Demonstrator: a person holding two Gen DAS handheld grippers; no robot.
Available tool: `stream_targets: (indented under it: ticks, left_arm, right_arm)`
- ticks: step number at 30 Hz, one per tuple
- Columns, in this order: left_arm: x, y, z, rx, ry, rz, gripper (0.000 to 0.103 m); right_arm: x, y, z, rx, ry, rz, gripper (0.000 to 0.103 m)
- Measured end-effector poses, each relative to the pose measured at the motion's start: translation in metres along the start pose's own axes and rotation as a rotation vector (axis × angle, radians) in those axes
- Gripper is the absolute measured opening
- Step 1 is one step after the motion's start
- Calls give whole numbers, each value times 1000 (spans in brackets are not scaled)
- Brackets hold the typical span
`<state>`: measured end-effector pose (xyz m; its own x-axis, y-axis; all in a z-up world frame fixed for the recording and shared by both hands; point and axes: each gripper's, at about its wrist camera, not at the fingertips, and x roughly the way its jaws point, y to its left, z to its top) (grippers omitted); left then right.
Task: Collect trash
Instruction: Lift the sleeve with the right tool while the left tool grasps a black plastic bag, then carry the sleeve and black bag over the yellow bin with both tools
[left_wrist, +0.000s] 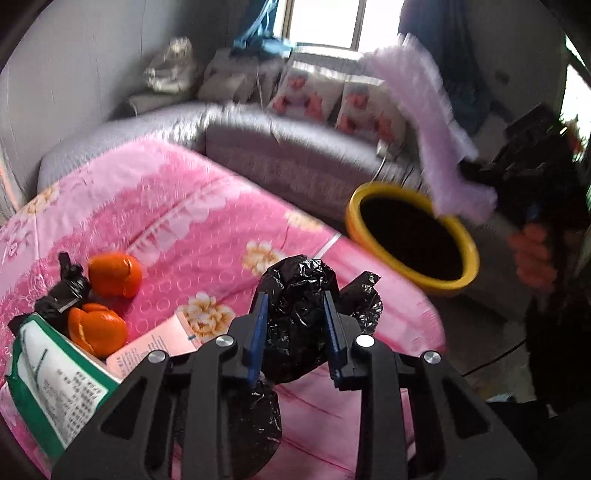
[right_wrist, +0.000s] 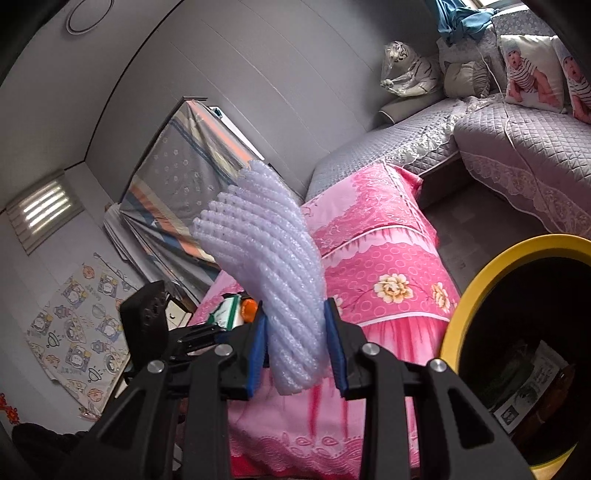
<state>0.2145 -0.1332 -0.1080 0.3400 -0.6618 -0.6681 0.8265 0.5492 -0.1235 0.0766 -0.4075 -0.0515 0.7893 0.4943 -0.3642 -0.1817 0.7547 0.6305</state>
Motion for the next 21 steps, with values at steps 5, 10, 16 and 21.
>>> stream_targets:
  ticks: [5,10,16,21]
  left_arm:
    - [-43,-6,1,-49,-145,29,26]
    - [-76,-14,5,-99,-249,119,26]
    - [-98,-19,9,-135,-318,121,26]
    - [-102,-24,17,-136,-340,105,26]
  right_arm:
    - [-2,10,-1,-5,-6,14,28]
    - [-8,12,2,-3,-31,19,28]
    - [-24,12,10,5,-91,-13,28]
    - [-47,6,14,-8,-171,-106,28]
